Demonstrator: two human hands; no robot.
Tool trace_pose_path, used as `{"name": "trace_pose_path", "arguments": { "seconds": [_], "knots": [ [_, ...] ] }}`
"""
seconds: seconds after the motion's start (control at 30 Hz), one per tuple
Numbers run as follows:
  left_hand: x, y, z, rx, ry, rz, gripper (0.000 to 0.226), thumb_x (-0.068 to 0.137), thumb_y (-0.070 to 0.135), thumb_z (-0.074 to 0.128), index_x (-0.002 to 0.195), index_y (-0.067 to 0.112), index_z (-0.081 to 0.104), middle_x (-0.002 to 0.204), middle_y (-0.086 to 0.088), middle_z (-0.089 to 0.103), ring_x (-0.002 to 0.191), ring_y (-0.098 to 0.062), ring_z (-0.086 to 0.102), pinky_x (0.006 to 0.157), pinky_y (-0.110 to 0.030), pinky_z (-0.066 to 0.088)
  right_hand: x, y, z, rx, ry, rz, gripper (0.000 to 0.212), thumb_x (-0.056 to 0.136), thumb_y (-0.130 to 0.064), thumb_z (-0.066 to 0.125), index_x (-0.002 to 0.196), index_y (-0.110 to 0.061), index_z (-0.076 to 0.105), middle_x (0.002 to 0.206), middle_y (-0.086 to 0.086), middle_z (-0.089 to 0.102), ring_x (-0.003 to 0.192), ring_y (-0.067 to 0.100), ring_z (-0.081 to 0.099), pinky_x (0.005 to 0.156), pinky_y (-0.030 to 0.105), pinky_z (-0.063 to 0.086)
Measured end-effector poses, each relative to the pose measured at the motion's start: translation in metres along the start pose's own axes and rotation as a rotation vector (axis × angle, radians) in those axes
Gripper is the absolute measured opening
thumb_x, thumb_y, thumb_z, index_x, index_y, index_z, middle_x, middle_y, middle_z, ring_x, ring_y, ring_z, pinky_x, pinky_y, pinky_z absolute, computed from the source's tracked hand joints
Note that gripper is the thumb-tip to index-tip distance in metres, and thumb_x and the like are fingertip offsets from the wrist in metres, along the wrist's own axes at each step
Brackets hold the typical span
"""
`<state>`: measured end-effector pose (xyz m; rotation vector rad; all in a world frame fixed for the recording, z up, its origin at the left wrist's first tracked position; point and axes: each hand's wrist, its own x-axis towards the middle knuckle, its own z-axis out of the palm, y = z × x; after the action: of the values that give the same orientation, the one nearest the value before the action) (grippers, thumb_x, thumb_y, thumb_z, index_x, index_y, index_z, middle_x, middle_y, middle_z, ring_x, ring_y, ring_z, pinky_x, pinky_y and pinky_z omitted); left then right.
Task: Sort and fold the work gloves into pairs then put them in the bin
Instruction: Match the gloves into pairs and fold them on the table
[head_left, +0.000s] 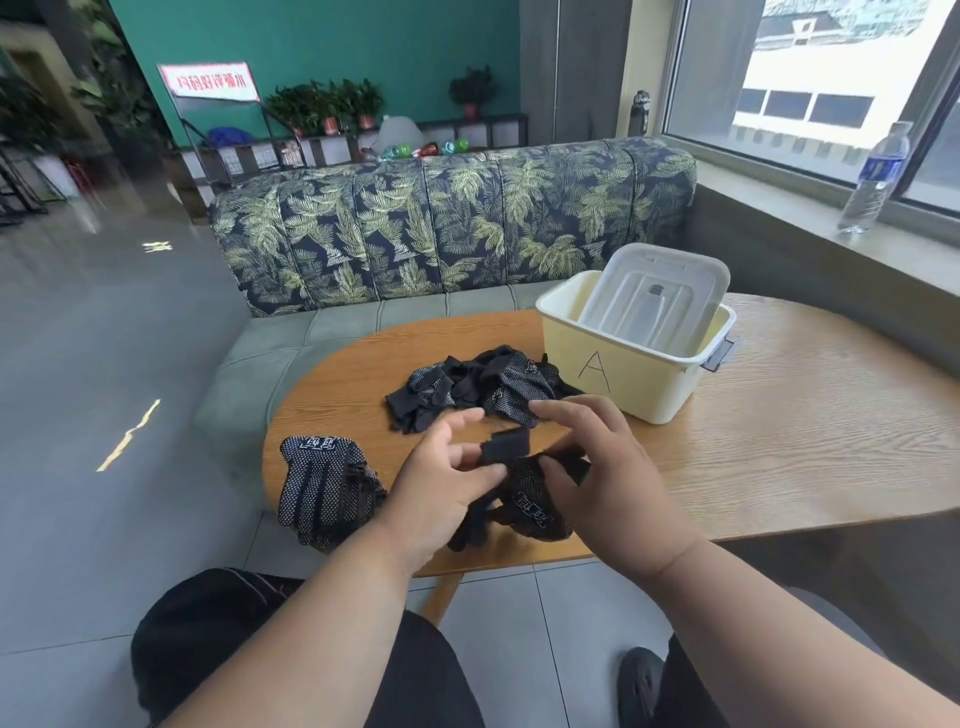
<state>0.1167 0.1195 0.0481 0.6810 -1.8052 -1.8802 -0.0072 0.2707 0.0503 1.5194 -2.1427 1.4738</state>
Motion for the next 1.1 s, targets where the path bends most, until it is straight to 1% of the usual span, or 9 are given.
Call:
{"name": "trace_pose_path", "arguments": {
  "seconds": [0.1,0.27,0.37,0.5,0.6,0.7,0.8,0.93,1.1],
  "knots": [
    [-0.003,0.002,0.007,-0.045,-0.115,-0.029,0.055,0.093,-0.007,0.068,0.135,0.024,0.052,0.106,-0.014,0.076,0.093,-0.024,0.074,0.077,-0.034,0.059,0.001,-0.006,0.000,0.068,-0.030,0.020,0.070,0.082,0.005,0.075,0.134,-0.040,0.059,0.127,-0.017,0.051,0.095,0.009,0.067,0.089,0.028,0.056],
    [-0.003,0.002,-0.001,-0.027,-0.187,-0.062,0.048,0.093,-0.017,0.057,0.131,0.011,0.052,0.097,-0.010,0.075,0.092,-0.022,0.071,0.080,-0.031,0.059,0.000,-0.006,-0.001,0.119,-0.091,0.052,0.072,0.082,0.005,0.075,0.133,-0.044,0.059,0.123,-0.022,0.052,0.094,0.013,0.066,0.092,0.030,0.055],
    [0.002,0.003,-0.011,0.020,-0.147,-0.042,0.044,0.094,-0.017,0.055,0.128,0.011,0.053,0.096,-0.008,0.077,0.091,-0.018,0.072,0.077,-0.026,0.057,0.000,-0.010,-0.003,0.161,-0.175,0.040,0.069,0.083,0.004,0.076,0.133,-0.041,0.060,0.117,-0.023,0.054,0.094,0.013,0.067,0.092,0.026,0.054],
    [0.009,0.004,-0.020,0.033,-0.100,-0.015,0.039,0.095,-0.013,0.057,0.127,0.009,0.053,0.111,-0.013,0.076,0.103,-0.022,0.073,0.084,-0.030,0.059,0.003,-0.020,-0.001,0.189,-0.263,-0.035,0.073,0.082,0.004,0.077,0.134,-0.045,0.059,0.114,-0.022,0.055,0.094,0.008,0.066,0.087,0.018,0.051],
    [0.007,0.000,-0.014,0.051,-0.136,-0.029,0.039,0.091,-0.011,0.066,0.125,0.006,0.053,0.112,-0.018,0.075,0.106,-0.026,0.072,0.088,-0.033,0.060,0.004,-0.021,0.003,0.195,-0.293,-0.034,0.078,0.082,0.004,0.076,0.135,-0.051,0.057,0.113,-0.025,0.055,0.095,0.006,0.065,0.090,0.020,0.052],
    [0.004,-0.008,-0.011,0.057,-0.180,-0.051,0.044,0.088,-0.009,0.072,0.125,0.003,0.050,0.109,-0.022,0.072,0.103,-0.027,0.069,0.096,-0.040,0.055,0.003,-0.014,0.006,0.145,-0.278,0.002,0.073,0.082,0.003,0.075,0.134,-0.047,0.060,0.112,-0.027,0.053,0.096,0.001,0.063,0.090,0.015,0.049],
    [0.003,-0.013,-0.016,-0.017,-0.248,-0.101,0.043,0.087,-0.010,0.072,0.119,0.009,0.051,0.101,-0.018,0.069,0.097,-0.027,0.066,0.092,-0.041,0.053,-0.001,-0.007,0.006,0.109,-0.251,0.050,0.073,0.081,0.001,0.076,0.134,-0.046,0.059,0.111,-0.022,0.054,0.091,0.004,0.062,0.087,0.015,0.048],
    [0.001,-0.015,-0.018,-0.047,-0.268,-0.140,0.041,0.089,-0.014,0.067,0.118,0.011,0.051,0.092,-0.009,0.071,0.092,-0.023,0.067,0.085,-0.032,0.056,-0.002,-0.004,0.006,0.122,-0.220,0.110,0.071,0.082,-0.002,0.081,0.135,-0.044,0.060,0.113,-0.019,0.055,0.087,0.009,0.061,0.084,0.012,0.047],
    [-0.005,-0.015,-0.015,-0.116,-0.337,-0.177,0.045,0.084,-0.006,0.073,0.120,0.010,0.051,0.095,-0.013,0.069,0.092,-0.023,0.066,0.088,-0.033,0.054,0.001,0.001,0.007,0.073,-0.224,0.181,0.066,0.080,-0.025,0.088,0.135,-0.049,0.059,0.116,-0.021,0.060,0.089,0.006,0.060,0.084,0.017,0.049]
  ]
}}
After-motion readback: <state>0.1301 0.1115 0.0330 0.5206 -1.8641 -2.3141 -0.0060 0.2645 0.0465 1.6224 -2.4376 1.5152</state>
